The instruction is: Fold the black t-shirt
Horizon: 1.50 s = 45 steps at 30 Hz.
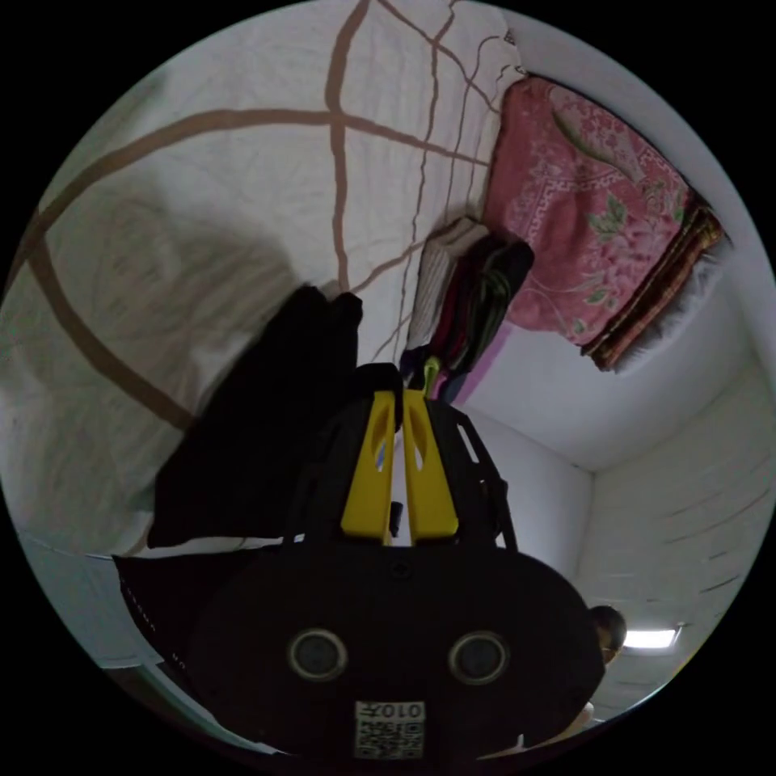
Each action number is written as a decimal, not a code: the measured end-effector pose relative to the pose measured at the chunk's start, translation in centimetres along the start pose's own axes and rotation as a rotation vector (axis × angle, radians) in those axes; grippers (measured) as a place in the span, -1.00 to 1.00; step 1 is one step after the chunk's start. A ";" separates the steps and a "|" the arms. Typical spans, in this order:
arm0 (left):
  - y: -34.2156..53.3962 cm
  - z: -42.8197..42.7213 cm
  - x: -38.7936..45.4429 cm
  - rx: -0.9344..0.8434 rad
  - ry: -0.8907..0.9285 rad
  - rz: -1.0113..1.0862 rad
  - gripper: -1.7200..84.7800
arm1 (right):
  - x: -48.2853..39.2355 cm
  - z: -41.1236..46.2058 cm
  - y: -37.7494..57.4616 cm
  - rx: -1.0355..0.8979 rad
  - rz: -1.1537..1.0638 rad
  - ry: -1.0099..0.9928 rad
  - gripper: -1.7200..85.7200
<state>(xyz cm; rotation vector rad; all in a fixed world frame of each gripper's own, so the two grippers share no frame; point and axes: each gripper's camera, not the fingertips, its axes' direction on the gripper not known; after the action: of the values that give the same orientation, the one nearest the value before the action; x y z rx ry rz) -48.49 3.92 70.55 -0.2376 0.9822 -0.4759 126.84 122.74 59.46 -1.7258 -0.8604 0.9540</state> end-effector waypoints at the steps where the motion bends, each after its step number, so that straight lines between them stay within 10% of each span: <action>1: -0.1 0.6 0.4 0.002 0.002 0.000 -0.92 | -0.6 -0.2 -0.3 0.027 0.016 -0.020 -0.87; 9: 0.1 5.3 4.7 -0.054 -0.030 0.073 -0.79 | -6.4 -0.6 -2.6 0.180 0.070 -0.019 -0.87; 17: 2.2 11.0 13.2 -0.120 -0.520 0.436 -0.73 | -17.8 -1.8 -3.3 0.377 -0.141 0.338 -0.84; 23: 6.7 20.5 18.8 -0.311 -0.987 0.920 -0.68 | -29.2 2.5 -5.3 0.170 -0.576 0.660 -0.79; 34: 9.2 33.4 22.5 -0.571 -1.145 1.134 -0.65 | -41.4 9.5 -11.7 -0.254 -0.714 0.716 -0.85; 45: 11.4 41.5 25.9 -0.622 -1.164 1.250 -0.71 | -51.7 9.5 -10.4 -0.198 -0.743 0.704 -0.88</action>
<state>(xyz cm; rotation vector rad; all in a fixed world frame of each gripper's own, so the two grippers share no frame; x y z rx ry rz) 1.58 0.46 69.20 -0.3361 -0.0417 1.0619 93.95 84.77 78.13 -1.5370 -1.0025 -0.2334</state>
